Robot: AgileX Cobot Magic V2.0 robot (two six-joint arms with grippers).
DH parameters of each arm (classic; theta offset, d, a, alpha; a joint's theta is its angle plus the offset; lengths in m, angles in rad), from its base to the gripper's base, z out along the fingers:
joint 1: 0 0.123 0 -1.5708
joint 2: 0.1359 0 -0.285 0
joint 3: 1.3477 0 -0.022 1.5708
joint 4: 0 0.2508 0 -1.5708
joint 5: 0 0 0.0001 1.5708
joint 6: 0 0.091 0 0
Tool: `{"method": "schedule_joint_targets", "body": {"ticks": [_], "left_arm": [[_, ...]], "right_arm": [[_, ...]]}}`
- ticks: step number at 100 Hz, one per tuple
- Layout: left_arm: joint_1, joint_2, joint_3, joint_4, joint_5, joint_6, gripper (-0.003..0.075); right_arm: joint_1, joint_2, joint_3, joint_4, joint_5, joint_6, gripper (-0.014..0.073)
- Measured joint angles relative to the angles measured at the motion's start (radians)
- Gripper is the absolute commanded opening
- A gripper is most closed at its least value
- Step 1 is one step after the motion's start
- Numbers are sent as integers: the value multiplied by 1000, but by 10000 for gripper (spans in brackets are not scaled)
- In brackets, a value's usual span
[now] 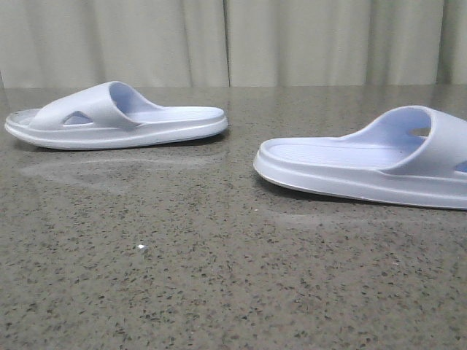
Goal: Insert blue slippers together front up
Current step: 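Move both grippers toward the two blue slippers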
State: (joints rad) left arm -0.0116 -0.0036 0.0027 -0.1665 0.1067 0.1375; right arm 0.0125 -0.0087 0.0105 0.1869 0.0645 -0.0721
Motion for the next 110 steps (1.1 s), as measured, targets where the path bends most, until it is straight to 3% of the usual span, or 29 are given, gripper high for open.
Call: {"method": "schedule_joint_targets", "body": {"ticks": [44, 56, 77, 96, 110], "left_arm": [[0, 0, 0, -533, -16, 0, 15], [0, 0, -3, -613, -4, 0, 15], [0, 66, -97, -536, 66, -2, 15], [0, 333, -304, -335, 208, -2, 15], [0, 525, -425, -276, 317, -2, 15]], "right_arm": [[0, 0, 0, 382, -6, 0, -78], [0, 0, 0, 429, 16, 0, -78], [0, 50, -98, 351, 131, 2, -78], [0, 320, -261, 259, 244, 4, -78], [0, 532, -372, 214, 356, 4, -78]]}}
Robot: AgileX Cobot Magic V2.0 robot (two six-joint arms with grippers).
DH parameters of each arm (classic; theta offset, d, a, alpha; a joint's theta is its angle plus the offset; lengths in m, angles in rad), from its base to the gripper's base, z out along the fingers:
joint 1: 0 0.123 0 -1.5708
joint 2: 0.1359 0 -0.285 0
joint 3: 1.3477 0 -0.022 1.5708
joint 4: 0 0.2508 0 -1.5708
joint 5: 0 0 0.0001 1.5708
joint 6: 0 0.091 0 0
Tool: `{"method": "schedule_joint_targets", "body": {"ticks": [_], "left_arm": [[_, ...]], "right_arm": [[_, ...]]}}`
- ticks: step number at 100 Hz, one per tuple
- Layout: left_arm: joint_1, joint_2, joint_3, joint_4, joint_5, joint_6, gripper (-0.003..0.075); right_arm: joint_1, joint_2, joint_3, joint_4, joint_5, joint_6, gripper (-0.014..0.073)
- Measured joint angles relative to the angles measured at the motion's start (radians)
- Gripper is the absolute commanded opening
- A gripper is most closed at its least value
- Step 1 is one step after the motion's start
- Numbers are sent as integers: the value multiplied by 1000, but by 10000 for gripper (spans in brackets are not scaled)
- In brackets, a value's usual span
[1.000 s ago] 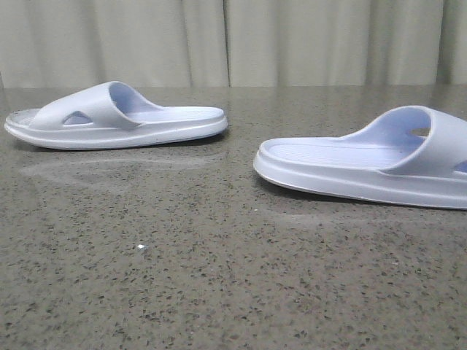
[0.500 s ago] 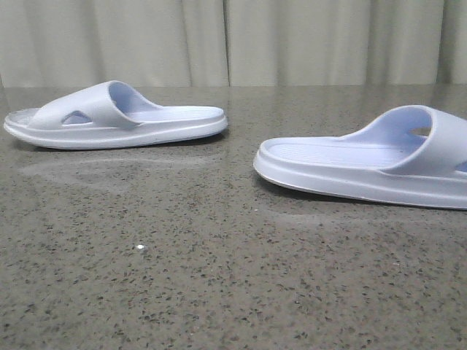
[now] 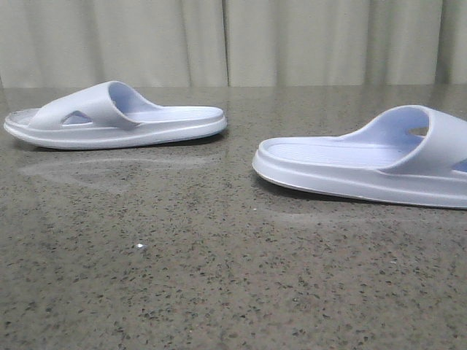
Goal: Insert blue slippers together front up
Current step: 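Move both grippers toward the two blue slippers, then lower both grippers onto the heel edges of the slippers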
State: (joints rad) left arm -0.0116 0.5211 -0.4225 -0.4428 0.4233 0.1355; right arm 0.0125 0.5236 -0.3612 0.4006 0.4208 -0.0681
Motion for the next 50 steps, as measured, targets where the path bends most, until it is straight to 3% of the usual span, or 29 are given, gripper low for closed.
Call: {"method": "schedule_joint_targets", "body": {"ticks": [28, 37, 50], "left_arm": [[0, 186, -77, 11, 82, 23, 20], [0, 213, -90, -12, 85, 62, 57], [0, 249, -119, -82, 86, 148, 196]], "right_arm": [[0, 148, -96, -15, 62, 0, -64], [0, 148, -121, -40, 67, 0, 12], [0, 148, -153, -75, 84, 0, 192]]}}
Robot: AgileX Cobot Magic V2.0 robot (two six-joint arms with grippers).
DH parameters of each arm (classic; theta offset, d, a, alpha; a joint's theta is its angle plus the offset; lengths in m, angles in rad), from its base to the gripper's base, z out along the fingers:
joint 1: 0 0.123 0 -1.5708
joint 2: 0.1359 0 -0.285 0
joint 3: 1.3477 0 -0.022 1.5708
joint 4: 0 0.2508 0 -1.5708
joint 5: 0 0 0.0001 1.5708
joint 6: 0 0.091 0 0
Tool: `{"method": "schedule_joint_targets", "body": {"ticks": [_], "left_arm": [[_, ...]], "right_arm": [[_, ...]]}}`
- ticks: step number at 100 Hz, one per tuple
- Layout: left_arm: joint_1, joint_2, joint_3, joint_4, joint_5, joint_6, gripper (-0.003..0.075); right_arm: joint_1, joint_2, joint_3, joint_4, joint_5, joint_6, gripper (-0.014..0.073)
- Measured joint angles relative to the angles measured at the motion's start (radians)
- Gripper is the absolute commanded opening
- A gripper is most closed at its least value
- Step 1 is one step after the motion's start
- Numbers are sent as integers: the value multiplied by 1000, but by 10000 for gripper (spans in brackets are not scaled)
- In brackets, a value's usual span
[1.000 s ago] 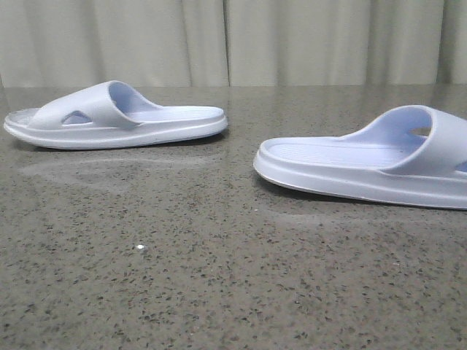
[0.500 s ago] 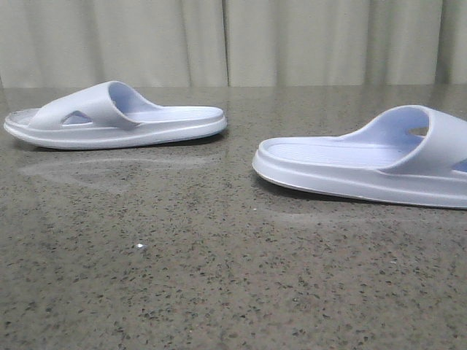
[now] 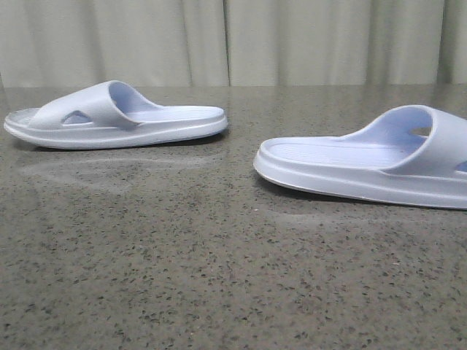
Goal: Insert blue slippers together front up
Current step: 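Lower both grippers onto the heel edges of the slippers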
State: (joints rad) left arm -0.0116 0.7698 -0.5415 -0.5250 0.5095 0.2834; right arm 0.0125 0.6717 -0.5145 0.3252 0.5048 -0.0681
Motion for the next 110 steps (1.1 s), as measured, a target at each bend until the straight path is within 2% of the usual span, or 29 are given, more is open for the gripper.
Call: {"method": "schedule_joint_targets", "body": {"ticks": [7, 14, 31, 48, 60, 82, 110], "left_arm": [[0, 21, -17, -43, 2, 42, 270], [0, 44, -33, -77, 4, 70, 304], [0, 112, -80, -107, 31, 90, 304], [0, 177, -128, -112, 68, 101, 304], [0, 203, -142, -118, 72, 111, 304], [0, 241, -143, -141, 76, 143, 304], [0, 259, -143, -178, 77, 193, 304]], "right_arm": [[0, 0, -10, -17, 9, 0, 253], [0, 7, -12, -28, 14, 0, 265], [-10, 85, -24, -37, 41, 0, 265], [-89, 187, -94, -41, 88, -5, 265], [-159, 248, -167, -31, 160, -63, 265], [-285, 378, -216, 205, 278, -290, 265], [-415, 521, -220, 425, 382, -491, 265]]}}
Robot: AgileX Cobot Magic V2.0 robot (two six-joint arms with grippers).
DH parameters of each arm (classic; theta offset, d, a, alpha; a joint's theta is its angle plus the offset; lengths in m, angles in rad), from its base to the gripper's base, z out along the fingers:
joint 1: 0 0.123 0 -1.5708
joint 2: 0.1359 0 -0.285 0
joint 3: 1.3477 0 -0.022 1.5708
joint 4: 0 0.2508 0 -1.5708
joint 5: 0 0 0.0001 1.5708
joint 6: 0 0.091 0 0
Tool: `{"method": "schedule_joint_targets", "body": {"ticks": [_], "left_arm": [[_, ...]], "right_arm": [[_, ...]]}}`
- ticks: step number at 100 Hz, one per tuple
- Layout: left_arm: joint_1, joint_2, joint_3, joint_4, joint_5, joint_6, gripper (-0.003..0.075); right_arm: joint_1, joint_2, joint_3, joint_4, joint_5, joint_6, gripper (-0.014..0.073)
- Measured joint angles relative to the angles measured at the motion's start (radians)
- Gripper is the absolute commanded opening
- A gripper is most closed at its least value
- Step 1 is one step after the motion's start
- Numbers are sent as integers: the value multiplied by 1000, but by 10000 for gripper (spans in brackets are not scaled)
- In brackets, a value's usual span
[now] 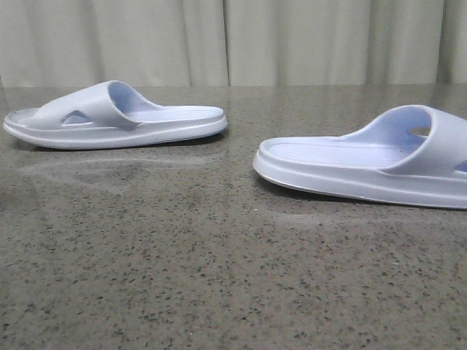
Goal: Insert blue slippers together front up
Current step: 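Lower both grippers onto the heel edges of the slippers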
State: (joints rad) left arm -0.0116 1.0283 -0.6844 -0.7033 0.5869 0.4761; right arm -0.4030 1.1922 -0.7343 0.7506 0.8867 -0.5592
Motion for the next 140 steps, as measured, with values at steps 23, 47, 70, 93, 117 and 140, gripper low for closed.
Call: {"method": "schedule_joint_targets", "body": {"ticks": [23, 47, 70, 93, 117, 140], "left_arm": [[0, 0, 0, -10, 0, 15, 304], [0, 0, 0, -19, 0, 24, 304], [0, 0, 0, -21, 0, 24, 304], [0, 57, 0, -69, 0, 41, 304], [0, 210, -36, -233, 21, 166, 304], [0, 340, -166, -260, 36, 194, 304]], "right_arm": [[-21, 86, -2, 87, 46, -93, 265], [-21, 137, -4, 141, 78, -155, 233], [-21, 160, -4, 154, 109, -169, -106], [-23, 160, -8, 160, 113, -169, -107], [-23, 160, -8, 160, 113, -169, -107], [-23, 160, -8, 160, 113, -171, -107]]}}
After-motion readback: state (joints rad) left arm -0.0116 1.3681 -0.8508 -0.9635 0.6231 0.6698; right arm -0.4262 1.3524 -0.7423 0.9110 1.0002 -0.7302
